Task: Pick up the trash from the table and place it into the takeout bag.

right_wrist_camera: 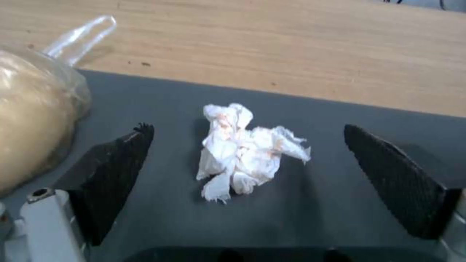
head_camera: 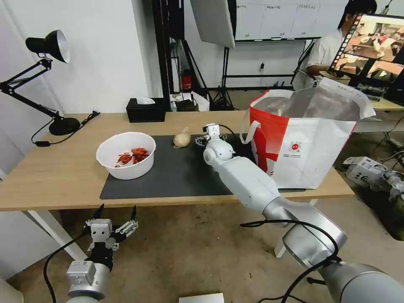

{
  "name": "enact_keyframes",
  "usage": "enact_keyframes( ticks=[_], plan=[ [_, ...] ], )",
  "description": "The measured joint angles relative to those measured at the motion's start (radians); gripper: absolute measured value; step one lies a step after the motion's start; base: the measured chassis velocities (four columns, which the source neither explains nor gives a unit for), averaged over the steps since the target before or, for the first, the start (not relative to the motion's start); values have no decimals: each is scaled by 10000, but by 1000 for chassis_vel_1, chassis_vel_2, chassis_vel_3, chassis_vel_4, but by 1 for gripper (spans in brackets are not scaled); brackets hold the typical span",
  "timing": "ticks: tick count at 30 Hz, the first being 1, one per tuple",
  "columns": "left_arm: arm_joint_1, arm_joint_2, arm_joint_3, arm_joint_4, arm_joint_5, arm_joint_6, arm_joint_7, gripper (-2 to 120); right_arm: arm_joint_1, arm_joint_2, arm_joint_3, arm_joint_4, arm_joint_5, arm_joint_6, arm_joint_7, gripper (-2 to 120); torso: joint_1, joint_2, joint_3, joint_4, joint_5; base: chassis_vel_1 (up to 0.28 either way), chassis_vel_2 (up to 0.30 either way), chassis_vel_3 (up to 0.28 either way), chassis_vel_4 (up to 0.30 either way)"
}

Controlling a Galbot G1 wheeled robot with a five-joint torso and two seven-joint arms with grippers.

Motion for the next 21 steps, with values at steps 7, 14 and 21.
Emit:
enact_keyframes(
  ticks=[7, 14, 21],
  plan=[
    [28, 1, -13, -25, -8, -6, 0, 100, 67, 55, 31, -333, -133, -162, -188, 100, 0, 0, 0, -1, 0, 0, 0, 0, 0],
    [41, -11, -7, -39, -11, -14, 0, 100, 140, 131, 87, -596, -165, -182, -389, 100, 0, 0, 0, -1, 0, 0, 0, 0, 0],
    [53, 0, -12, -42, -18, -20, 0, 100, 151, 142, 174, -680, -205, -78, -672, 99, 0, 0, 0, 0, 0, 0, 0, 0, 0]
  ],
)
